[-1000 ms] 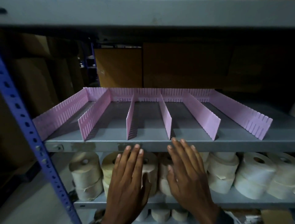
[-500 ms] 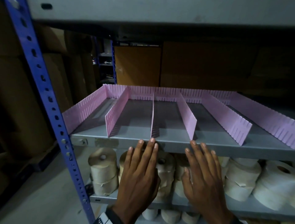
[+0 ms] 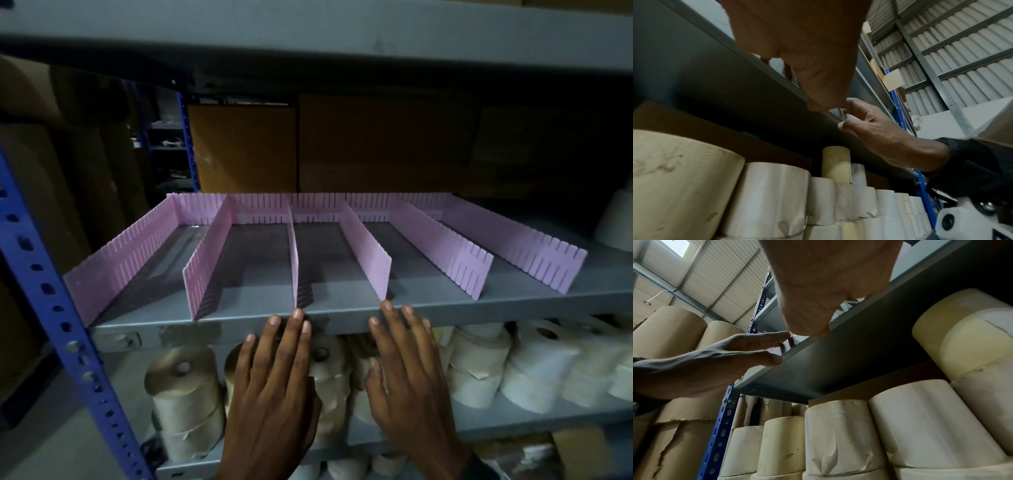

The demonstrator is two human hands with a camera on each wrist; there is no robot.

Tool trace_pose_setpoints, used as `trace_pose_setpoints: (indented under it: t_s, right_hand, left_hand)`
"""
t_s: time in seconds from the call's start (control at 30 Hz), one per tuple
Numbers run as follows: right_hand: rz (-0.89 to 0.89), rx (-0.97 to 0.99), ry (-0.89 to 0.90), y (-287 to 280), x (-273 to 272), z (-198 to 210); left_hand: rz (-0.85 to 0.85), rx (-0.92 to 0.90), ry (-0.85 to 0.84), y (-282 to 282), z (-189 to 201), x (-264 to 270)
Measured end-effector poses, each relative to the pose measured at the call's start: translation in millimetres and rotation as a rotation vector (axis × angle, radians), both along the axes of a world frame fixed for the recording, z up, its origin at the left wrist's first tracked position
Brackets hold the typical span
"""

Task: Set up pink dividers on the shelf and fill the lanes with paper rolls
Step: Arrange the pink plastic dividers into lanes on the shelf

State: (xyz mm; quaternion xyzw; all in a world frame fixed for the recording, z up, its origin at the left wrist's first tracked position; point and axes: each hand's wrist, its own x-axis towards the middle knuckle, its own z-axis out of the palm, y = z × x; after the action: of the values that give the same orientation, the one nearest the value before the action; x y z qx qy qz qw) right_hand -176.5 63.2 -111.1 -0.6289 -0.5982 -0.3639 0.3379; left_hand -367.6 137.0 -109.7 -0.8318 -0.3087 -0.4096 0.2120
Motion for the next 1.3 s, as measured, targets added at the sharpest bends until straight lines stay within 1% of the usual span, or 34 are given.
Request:
trace_pose_setpoints:
  t_s: [0.17,0.43,0.57,0.63,0.7,0.77,0.9,0.97,1.07,1.2,1.3]
  right_hand:
    - [0.008,0.028,0.048,3,-3,-2]
    - [0.024,0.054,0.106,4,-9,-4]
    - [0.028,0.073,0.158,3,-16,-2]
    - [0.033,0.095,0.189,2,-25,-1]
    - [0.062,0.119,0.166,4,-39,0]
    - [0.104,0.121,0.101,9,-56,1]
    - [0.172,0.081,0.007,25,-85,6]
    - [0.167,0.054,0.004,34,-94,7]
    - [0.126,0.055,0.012,42,-99,5]
    - [0.124,0.069,0.002,48,-98,1]
    - [0.125,0.087,0.028,49,-100,-2]
  left_hand:
    - [-0.004,0.016,0.009,3,0,-3]
    - [-0.023,-0.019,0.018,3,1,-4]
    - [-0.075,-0.048,0.026,1,8,-9]
    - [-0.110,-0.059,-0.003,2,10,-18]
    - [-0.102,-0.077,-0.055,4,9,-32]
    - [-0.064,-0.088,-0.095,8,6,-49]
    - [0.031,-0.142,-0.045,21,-3,-81]
    - [0.066,-0.167,-0.019,27,-9,-93]
    - [0.076,-0.165,0.007,34,-15,-104]
    - [0.052,-0.179,0.026,39,-7,-108]
    - [0.041,-0.185,0.053,39,-2,-107]
